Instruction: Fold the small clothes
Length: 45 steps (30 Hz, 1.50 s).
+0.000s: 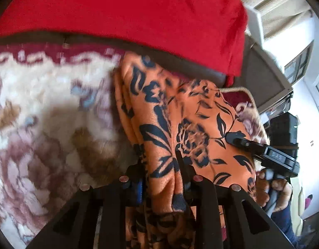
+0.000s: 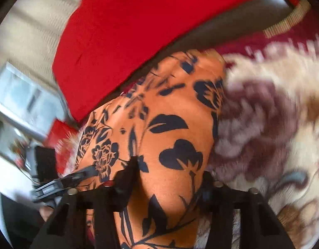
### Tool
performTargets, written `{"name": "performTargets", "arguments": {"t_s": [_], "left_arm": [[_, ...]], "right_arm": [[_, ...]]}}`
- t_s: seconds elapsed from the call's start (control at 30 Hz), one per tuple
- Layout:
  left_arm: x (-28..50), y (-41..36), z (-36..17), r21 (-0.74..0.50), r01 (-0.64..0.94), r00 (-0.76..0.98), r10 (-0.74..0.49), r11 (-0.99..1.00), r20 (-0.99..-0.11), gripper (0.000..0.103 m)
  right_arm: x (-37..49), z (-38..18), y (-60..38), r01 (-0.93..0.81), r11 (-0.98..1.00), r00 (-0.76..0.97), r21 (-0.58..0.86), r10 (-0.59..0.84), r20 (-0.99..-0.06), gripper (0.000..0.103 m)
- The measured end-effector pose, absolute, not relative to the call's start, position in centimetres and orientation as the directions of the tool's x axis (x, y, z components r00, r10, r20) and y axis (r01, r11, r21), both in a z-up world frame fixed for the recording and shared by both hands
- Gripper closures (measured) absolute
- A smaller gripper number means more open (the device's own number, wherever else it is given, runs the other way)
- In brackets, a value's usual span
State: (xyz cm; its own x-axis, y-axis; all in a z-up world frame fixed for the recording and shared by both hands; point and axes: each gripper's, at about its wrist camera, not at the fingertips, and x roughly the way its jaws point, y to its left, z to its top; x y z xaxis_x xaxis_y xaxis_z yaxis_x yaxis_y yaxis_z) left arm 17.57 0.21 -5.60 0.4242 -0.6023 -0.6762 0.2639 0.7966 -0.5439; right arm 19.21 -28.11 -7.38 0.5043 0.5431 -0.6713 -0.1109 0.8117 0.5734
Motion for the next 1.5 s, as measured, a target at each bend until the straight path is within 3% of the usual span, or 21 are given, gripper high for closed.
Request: {"name": "performTargets", "arguments": {"t_s": [0.13,0.23,0.3,0.33,0.37,0.4,0.53,0.67,0.7,0.77,0.83,0.97,1.1,1.17,1.23,1.5], "left_arm": [[18.1,-0.1,-3.2,-0.562,0.286,0.482,-0.623,0.776,-0.616,0.079],[19.3,-0.5,-5.1,-0.552,0.210,0.450,-0.581,0.807,-0.679,0.071],[20.0,-0.9,-7.2,-0.533,0.135,0.408,-0.537,0.835,-0.739,0.052],[19.6,-0.7,-7.1,-0.546,0.136,0.429,-0.546,0.827,-0.719,0.052],[18.8,-0.5,-6.6,-0.533,0.131,0.459,-0.527,0.836,-0.715,0.043],[17.7,-0.1,-5.7,-0.483,0.122,0.495,-0.475,0.867,-0.728,0.031],[13.9,-0.9,-3.1,-0.339,0.097,0.640,-0.319,0.936,-0.699,0.019],[11.9,1.2,-3.9,-0.265,0.123,0.643,-0.280,0.956,-0.713,0.017],[12.7,-0.1,-5.1,-0.189,0.101,0.610,-0.211,0.977,-0.764,0.017],[12.8,-0.1,-6.1,-0.184,0.073,0.572,-0.193,0.980,-0.797,0.017],[11.5,0.5,-5.0,-0.203,0.048,0.604,-0.190,0.978,-0.774,0.017],[8.4,0.0,-1.6,-0.089,0.051,0.712,-0.098,0.995,-0.695,0.016],[5.2,-0.5,0.8,-0.046,0.022,0.783,-0.046,0.999,-0.620,0.006],[4.5,-1.0,1.6,-0.034,0.012,0.791,-0.030,0.999,-0.611,0.004],[4.0,-1.4,2.2,-0.042,0.017,0.792,-0.038,0.999,-0.609,0.004],[2.3,-2.4,3.8,-0.058,0.039,0.795,-0.066,0.998,-0.603,0.004]], "right_arm": [[18.8,-2.9,-28.0,-0.178,0.835,0.588,0.521,0.515,-0.624,0.065],[19.7,-2.2,-29.4,-0.177,0.829,0.609,0.531,0.516,-0.603,0.062],[21.3,-4.9,-30.8,-0.112,0.818,0.556,0.565,0.522,-0.646,0.054],[21.8,-6.9,-31.6,-0.018,0.837,0.541,0.547,0.468,-0.699,0.048],[21.5,-8.0,-32.1,0.046,0.856,0.541,0.514,0.411,-0.733,0.045],[20.8,-8.1,-32.4,0.043,0.848,0.557,0.528,0.418,-0.718,0.040],[14.6,-3.9,-30.2,-0.001,0.911,0.685,0.412,0.300,-0.664,0.035],[8.8,-0.9,-27.1,-0.148,0.909,0.730,0.390,0.366,-0.577,0.022],[8.1,-1.4,-26.3,-0.169,0.910,0.717,0.380,0.378,-0.586,0.022],[9.2,-2.8,-25.4,-0.159,0.908,0.668,0.388,0.388,-0.635,0.022],[9.7,-5.1,-24.8,-0.087,0.944,0.633,0.317,0.299,-0.715,0.024],[5.1,-1.2,-23.2,-0.122,0.974,0.739,0.191,0.217,-0.637,0.022],[1.5,0.6,-21.9,-0.073,0.994,0.789,0.086,0.110,-0.604,0.015],[0.9,0.8,-22.1,-0.049,0.996,0.788,0.068,0.081,-0.610,0.011],[0.0,0.8,-22.2,-0.031,0.998,0.782,0.061,0.062,-0.620,0.001],[-1.9,2.0,-23.0,0.002,0.998,0.792,0.063,0.036,-0.609,0.001]]}}
